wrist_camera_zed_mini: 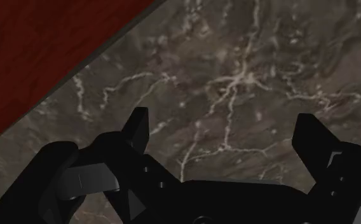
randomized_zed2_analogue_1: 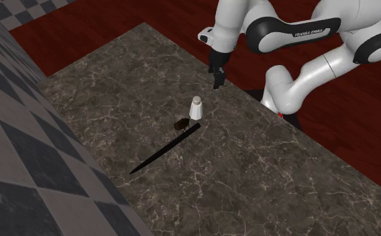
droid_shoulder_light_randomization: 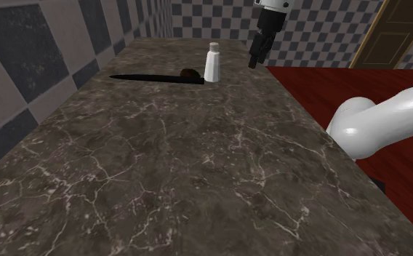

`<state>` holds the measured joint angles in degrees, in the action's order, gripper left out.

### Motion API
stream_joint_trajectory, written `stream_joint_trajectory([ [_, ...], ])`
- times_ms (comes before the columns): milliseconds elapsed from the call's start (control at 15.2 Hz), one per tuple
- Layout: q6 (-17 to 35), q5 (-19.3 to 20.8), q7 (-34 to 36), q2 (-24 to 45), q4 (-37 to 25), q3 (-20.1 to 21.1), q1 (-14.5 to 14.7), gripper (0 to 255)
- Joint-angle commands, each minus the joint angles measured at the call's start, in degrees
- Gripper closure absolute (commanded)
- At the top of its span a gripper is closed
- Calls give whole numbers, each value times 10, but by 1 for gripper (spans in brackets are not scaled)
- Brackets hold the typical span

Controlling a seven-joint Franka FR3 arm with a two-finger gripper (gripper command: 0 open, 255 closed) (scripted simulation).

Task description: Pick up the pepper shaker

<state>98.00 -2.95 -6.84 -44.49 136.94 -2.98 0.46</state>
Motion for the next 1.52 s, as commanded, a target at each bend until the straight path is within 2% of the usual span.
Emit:
stream_joint_trajectory([
  [0, 0, 0, 0, 0, 0, 0, 0, 0],
  [528, -17, 3, 32, 107, -145, 76, 36, 0],
  [990, -49, 30, 64, 209, -293, 145, 56, 0],
  [1452, -4, 28, 66, 196, -235, 146, 59, 0],
])
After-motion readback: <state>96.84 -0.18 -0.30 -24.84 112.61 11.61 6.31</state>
